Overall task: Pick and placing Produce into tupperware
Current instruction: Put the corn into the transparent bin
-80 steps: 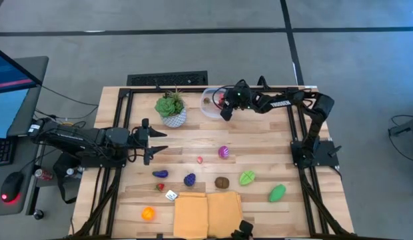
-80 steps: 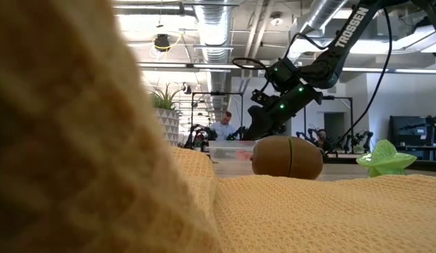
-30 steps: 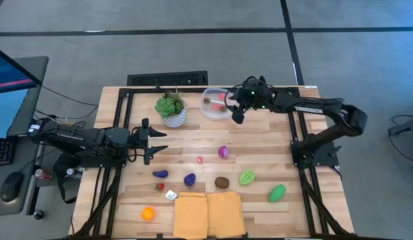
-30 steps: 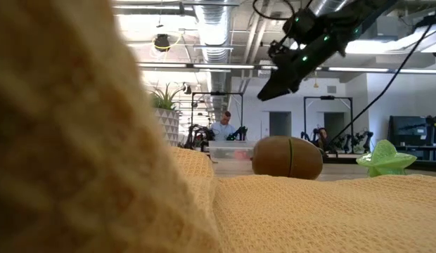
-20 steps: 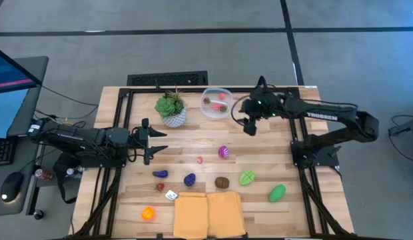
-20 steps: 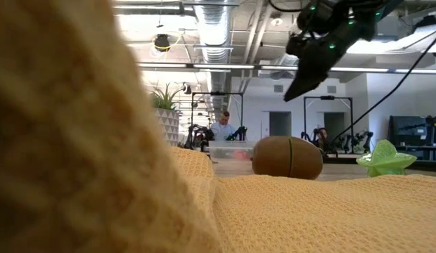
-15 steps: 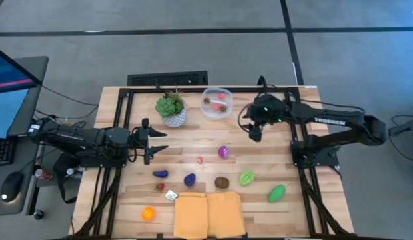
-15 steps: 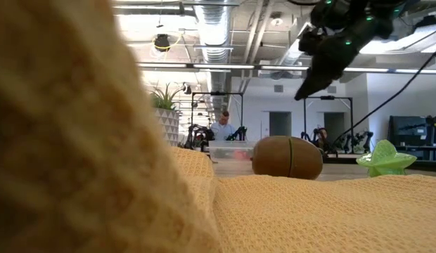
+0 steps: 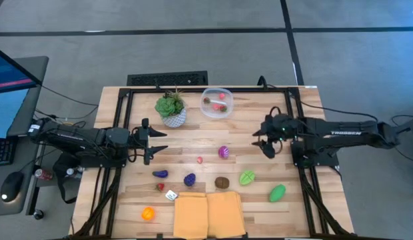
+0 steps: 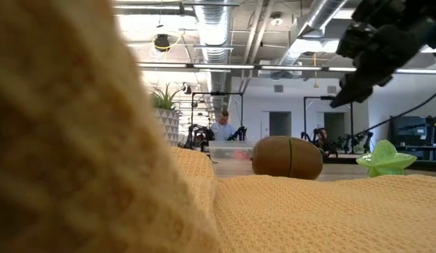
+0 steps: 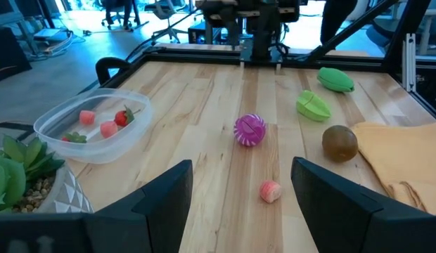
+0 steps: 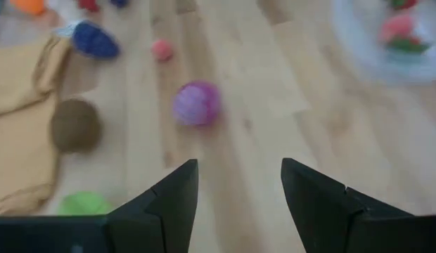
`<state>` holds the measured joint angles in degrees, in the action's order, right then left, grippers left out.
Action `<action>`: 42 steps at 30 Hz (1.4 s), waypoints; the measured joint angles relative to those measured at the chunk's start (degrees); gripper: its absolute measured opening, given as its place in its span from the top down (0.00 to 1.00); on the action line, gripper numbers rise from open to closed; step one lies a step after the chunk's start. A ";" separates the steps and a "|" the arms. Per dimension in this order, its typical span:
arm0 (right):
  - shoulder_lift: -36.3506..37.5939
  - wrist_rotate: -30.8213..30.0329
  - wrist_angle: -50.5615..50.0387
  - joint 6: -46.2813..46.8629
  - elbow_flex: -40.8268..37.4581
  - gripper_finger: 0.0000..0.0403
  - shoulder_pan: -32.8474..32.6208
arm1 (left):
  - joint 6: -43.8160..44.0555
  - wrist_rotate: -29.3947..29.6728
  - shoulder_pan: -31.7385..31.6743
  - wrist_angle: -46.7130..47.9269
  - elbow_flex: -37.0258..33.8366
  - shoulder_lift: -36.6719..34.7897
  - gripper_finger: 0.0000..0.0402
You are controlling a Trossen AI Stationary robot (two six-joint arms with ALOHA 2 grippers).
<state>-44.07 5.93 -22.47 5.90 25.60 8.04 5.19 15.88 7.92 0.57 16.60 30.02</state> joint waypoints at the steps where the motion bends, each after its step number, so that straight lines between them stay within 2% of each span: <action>1: 0.27 0.00 0.71 0.98 -0.73 0.44 -1.31 | 0.00 0.00 -0.01 -0.01 0.00 0.00 0.42; 5: 0.64 -1.28 5.60 3.87 -3.64 0.44 -7.00 | 0.02 0.05 0.00 -0.05 0.00 0.00 0.42; 9: -0.33 -6.65 10.10 4.16 -4.71 0.44 -11.59 | 0.17 0.26 0.00 -0.38 0.00 0.00 0.42; 17: -4.38 -10.58 16.17 2.80 -4.87 0.44 -16.67 | 1.63 0.25 0.00 -0.20 0.00 0.80 0.42; 30: -12.69 -10.71 16.34 9.40 -4.87 0.44 -24.19 | 2.60 -0.09 -0.02 -2.15 0.00 6.46 0.42; 35: -15.70 -12.80 17.47 11.96 -4.87 0.44 -27.83 | 2.78 -0.14 0.00 -4.42 0.00 7.63 0.42; 42: -15.84 -13.70 14.48 19.80 -4.87 0.44 -33.18 | 3.10 -0.45 -0.01 -5.32 0.00 7.48 0.42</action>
<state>-59.91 -7.77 -7.99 25.70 20.73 -25.14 8.29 15.43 7.91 -4.75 16.60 37.50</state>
